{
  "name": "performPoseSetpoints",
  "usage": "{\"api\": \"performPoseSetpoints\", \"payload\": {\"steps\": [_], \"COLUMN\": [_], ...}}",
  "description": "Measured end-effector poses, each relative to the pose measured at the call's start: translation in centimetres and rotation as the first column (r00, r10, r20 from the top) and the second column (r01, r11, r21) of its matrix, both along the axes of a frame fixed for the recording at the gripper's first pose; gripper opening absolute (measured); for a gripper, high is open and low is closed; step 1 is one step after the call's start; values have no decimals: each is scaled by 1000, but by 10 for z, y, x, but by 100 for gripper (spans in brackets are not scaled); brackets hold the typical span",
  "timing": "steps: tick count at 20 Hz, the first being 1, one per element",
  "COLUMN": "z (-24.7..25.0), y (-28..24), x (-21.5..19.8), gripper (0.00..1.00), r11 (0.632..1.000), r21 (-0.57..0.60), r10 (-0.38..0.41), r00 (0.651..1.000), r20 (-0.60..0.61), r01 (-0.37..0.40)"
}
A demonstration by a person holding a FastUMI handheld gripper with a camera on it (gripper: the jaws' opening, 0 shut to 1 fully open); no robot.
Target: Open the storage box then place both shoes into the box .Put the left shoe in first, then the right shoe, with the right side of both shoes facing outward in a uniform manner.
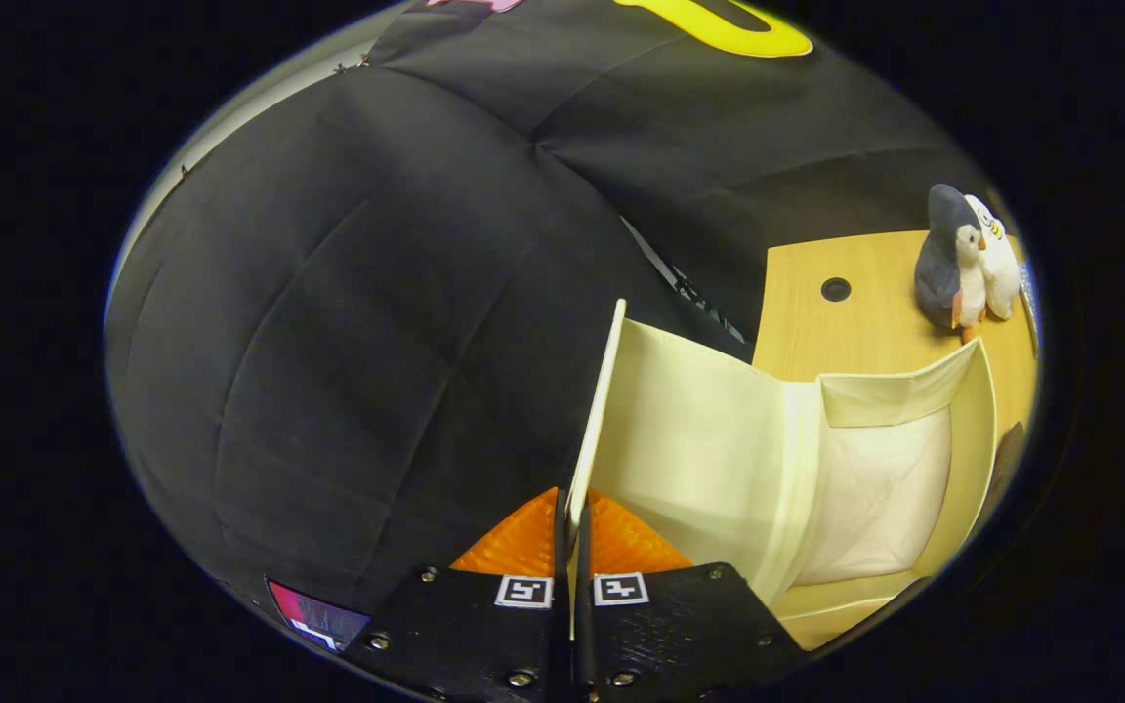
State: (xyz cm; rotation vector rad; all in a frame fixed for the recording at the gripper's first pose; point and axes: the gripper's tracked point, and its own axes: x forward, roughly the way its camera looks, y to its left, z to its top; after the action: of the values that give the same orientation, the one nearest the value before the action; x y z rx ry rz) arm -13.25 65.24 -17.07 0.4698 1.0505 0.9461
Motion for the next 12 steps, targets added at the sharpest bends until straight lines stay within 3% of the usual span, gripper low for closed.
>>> {"api": "performPoseSetpoints", "payload": {"steps": [7, 10, 12], "z": [-48, -41, -39], "y": [59, 69, 67], "x": [-20, -25, -18], "gripper": [2, 11, 29], "r11": [996, 994, 991], "r21": [-87, -92, -105], "r10": [26, 70, 92], "r00": [1000, 997, 991], "r20": [-3, 41, 99], "r01": [-26, -66, -82]}}
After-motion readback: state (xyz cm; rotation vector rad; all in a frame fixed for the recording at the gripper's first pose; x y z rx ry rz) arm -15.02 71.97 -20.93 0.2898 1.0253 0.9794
